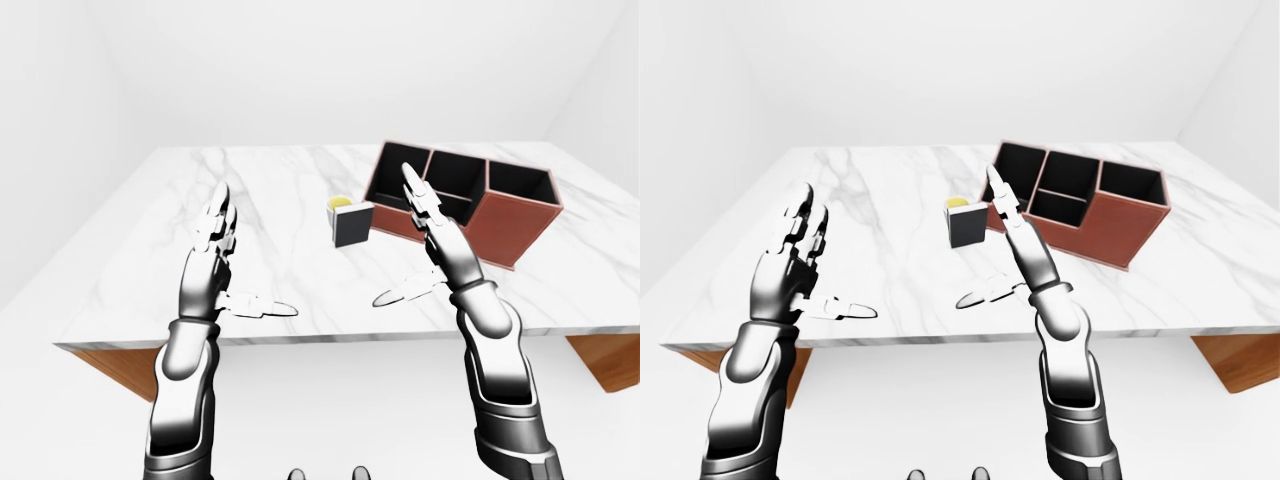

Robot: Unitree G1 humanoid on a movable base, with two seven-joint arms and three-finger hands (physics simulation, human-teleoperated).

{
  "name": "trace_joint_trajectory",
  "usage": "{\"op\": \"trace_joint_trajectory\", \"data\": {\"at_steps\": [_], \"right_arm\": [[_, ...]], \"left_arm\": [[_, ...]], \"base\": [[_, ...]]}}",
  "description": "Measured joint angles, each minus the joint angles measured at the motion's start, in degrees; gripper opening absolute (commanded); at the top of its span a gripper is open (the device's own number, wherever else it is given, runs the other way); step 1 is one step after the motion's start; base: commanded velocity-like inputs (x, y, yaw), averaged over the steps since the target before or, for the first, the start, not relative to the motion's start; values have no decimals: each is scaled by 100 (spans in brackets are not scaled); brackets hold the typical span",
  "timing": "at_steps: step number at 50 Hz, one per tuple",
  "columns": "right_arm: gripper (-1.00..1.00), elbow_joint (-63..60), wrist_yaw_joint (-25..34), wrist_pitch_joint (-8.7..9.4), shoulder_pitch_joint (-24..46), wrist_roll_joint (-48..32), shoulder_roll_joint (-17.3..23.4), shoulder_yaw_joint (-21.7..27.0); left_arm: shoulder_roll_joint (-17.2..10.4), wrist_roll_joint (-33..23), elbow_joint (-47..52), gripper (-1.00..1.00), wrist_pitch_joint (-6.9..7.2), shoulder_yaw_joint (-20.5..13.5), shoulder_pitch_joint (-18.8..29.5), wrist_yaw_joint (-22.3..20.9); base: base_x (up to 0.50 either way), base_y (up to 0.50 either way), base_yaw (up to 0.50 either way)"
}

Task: Pick up the book and place it in the caddy.

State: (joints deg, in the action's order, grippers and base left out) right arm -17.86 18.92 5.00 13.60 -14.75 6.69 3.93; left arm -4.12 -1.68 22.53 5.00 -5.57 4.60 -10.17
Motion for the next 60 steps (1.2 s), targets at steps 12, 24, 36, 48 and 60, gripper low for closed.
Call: {"op": "trace_joint_trajectory", "data": {"at_steps": [12,24,36,48,60], "right_arm": [[100,-21,16,0,-40,-79,1,-1],[100,-54,35,0,-106,-132,-32,-36],[100,-102,77,0,-157,-160,-55,-63],[100,-134,99,0,-195,-170,-81,-87],[100,-115,100,0,-247,-186,-98,-115]], "left_arm": [[6,-81,-19,100,0,20,-3,-1],[10,-139,-16,100,0,24,-29,-3],[18,-179,-5,100,0,38,-47,-11],[27,-206,35,100,0,48,-72,-18],[30,-216,1,100,0,43,-92,-17]], "base": [[15,0,0],[13,0,0],[13,0,0],[13,0,0],[13,0,0]]}}
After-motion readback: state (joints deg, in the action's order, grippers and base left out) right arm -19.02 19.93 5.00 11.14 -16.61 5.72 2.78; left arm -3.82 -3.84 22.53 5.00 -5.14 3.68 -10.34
